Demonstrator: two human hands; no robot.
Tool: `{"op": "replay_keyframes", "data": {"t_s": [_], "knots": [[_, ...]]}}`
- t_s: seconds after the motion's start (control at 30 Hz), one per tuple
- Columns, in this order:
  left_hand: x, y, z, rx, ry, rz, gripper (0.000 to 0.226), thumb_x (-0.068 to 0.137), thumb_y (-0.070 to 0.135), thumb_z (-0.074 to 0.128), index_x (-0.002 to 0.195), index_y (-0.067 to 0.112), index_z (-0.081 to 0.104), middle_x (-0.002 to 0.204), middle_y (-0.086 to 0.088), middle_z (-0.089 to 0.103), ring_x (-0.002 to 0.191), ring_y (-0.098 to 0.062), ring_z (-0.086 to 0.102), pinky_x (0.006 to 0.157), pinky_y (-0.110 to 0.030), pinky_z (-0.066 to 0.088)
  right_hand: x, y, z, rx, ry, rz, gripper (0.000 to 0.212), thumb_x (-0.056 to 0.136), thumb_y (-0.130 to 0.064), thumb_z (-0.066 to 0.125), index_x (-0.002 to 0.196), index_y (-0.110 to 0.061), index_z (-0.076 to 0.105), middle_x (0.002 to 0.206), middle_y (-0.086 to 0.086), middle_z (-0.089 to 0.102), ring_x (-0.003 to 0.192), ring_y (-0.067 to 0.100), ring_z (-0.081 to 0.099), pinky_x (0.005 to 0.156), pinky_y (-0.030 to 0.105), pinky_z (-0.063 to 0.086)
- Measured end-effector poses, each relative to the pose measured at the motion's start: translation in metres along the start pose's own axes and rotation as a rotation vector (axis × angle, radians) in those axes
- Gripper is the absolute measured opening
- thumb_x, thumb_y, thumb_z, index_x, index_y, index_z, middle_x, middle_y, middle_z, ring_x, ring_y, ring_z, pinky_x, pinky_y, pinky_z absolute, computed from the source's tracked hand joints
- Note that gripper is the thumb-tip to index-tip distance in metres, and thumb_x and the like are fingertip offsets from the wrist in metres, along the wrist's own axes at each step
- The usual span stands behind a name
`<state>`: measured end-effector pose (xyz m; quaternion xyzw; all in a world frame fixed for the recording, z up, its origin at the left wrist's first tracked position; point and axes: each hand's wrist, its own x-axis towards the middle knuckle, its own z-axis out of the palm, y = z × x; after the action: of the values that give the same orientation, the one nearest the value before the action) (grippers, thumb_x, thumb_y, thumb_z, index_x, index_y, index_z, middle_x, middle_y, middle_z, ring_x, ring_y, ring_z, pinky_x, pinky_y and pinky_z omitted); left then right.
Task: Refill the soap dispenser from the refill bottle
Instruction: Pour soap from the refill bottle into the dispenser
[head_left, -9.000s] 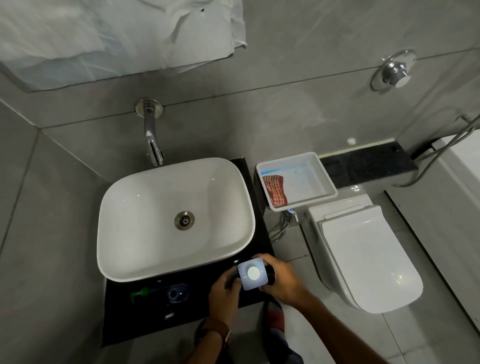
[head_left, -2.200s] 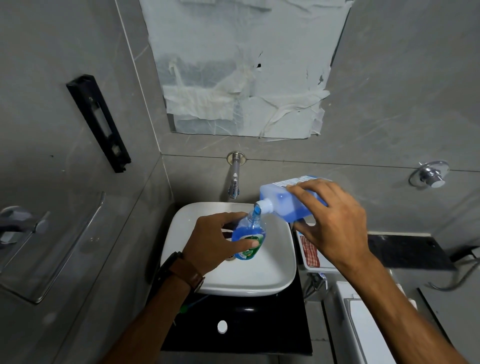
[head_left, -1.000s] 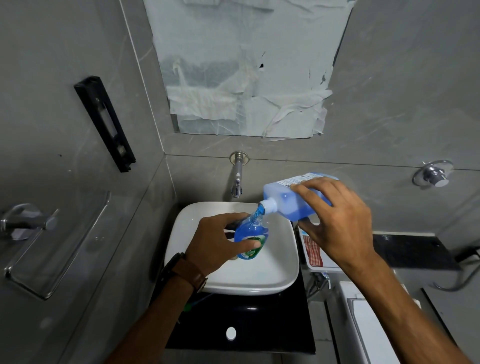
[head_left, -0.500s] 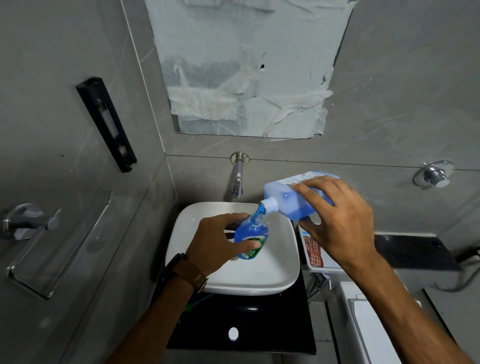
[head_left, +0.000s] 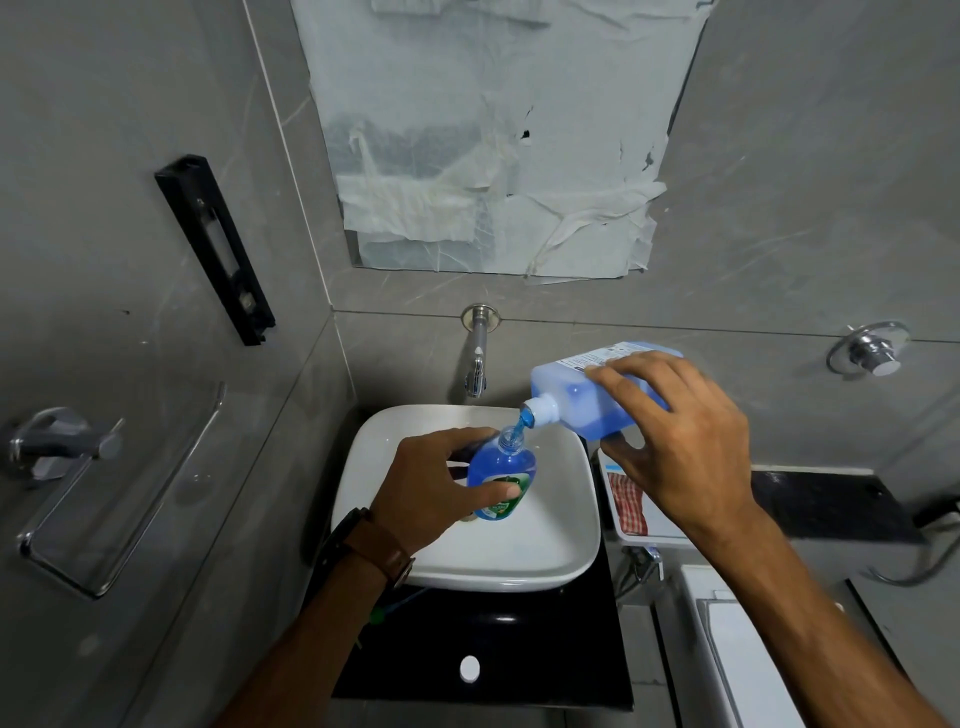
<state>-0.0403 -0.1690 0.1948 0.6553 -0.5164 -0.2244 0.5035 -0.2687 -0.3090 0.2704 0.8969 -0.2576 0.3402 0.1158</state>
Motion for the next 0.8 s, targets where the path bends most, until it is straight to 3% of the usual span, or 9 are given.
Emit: {"op": "replay_keyframes", "data": {"t_s": [0.17, 0.8], "knots": [[-0.0007, 0.0002, -0.0002, -0.008, -0.004, -0.006, 0.056, 0.070, 0.032, 0.089, 0.121, 0.025, 0.068, 0.102, 0.027, 0.069, 0.100, 0.001, 0.068, 0.074, -0.009, 0.054, 0.0012, -0.0014, -0.0014, 0.000, 0.007, -0.005, 0.062, 0.067, -0.011, 0.090, 0.126, -0.017, 0.074, 0.123, 0.007, 0.073, 0.111, 0.035, 0.069, 0.082, 0.046, 0.058], [0.0001, -0.0021, -0.0003, -0.003, 0.001, -0.016, 0.056, 0.068, 0.029, 0.091, 0.120, 0.024, 0.069, 0.103, 0.019, 0.072, 0.099, -0.002, 0.069, 0.080, -0.016, 0.059, 0.0039, -0.0008, 0.0001, -0.005, 0.007, -0.007, 0.064, 0.067, -0.013, 0.093, 0.127, -0.016, 0.073, 0.124, 0.009, 0.073, 0.112, 0.036, 0.068, 0.084, 0.048, 0.060]]}}
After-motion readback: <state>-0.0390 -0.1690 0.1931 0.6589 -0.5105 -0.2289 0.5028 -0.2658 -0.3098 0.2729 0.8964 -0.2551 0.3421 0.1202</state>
